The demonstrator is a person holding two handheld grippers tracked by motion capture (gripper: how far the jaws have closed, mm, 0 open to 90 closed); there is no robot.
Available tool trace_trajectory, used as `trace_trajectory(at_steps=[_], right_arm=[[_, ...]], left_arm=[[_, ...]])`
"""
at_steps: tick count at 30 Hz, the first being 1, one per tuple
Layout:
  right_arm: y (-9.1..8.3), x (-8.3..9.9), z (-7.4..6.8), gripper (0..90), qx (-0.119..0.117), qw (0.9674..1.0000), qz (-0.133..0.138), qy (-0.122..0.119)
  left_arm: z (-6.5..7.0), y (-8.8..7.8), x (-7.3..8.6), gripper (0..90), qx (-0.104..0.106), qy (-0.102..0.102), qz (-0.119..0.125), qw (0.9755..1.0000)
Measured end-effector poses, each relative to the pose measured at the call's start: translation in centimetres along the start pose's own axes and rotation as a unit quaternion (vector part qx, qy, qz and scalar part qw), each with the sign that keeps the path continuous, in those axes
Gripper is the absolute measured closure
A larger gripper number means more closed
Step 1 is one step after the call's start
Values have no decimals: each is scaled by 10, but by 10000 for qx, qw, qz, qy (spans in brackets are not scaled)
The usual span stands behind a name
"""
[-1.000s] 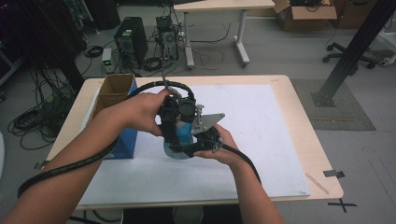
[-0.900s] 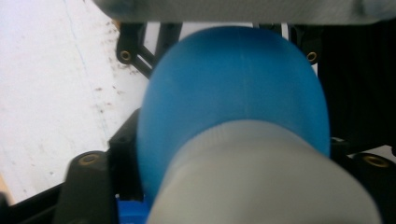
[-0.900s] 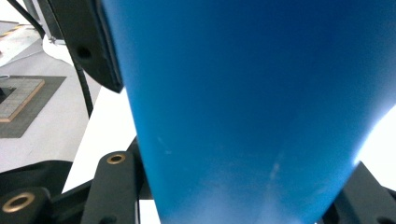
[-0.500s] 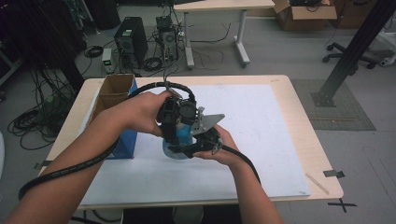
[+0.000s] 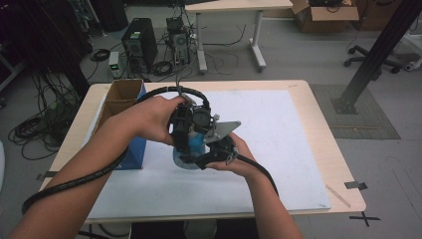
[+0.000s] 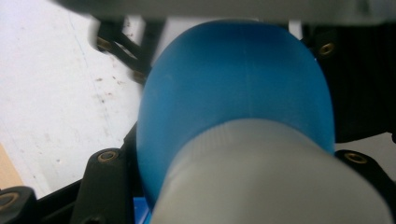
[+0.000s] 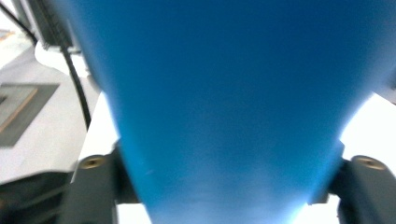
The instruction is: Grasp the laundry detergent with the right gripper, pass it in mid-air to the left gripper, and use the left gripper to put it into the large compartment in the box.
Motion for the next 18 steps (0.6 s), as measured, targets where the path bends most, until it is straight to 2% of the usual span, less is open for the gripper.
trace_trajectory(at_steps=[2, 4, 9, 18], right_arm=[[-4, 0, 1, 246, 80, 10000, 15, 34], [-6, 1, 1, 237, 170, 9998, 39, 31], [-9, 3, -1, 211, 153, 9998, 73, 80], [-12, 5, 0, 142, 262, 9994, 184, 125]], left_arm=[[0, 3, 0, 412, 29, -44, 0, 10000], [-1, 3, 0, 412, 15, -56, 9, 10000], [-2, 1, 0, 412, -14, -51, 28, 10000], [-4, -2, -1, 411, 26, -93, 82, 9999]])
Point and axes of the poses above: each handheld gripper's, and its own axes: y roughly forward along the jaws, x roughly out of its underside, z roughly to its right, the point moved 1 cm from there along y, roughly forward along the jaws, and after that the axes turned 5 degrees about z, right-handed, at the moved point
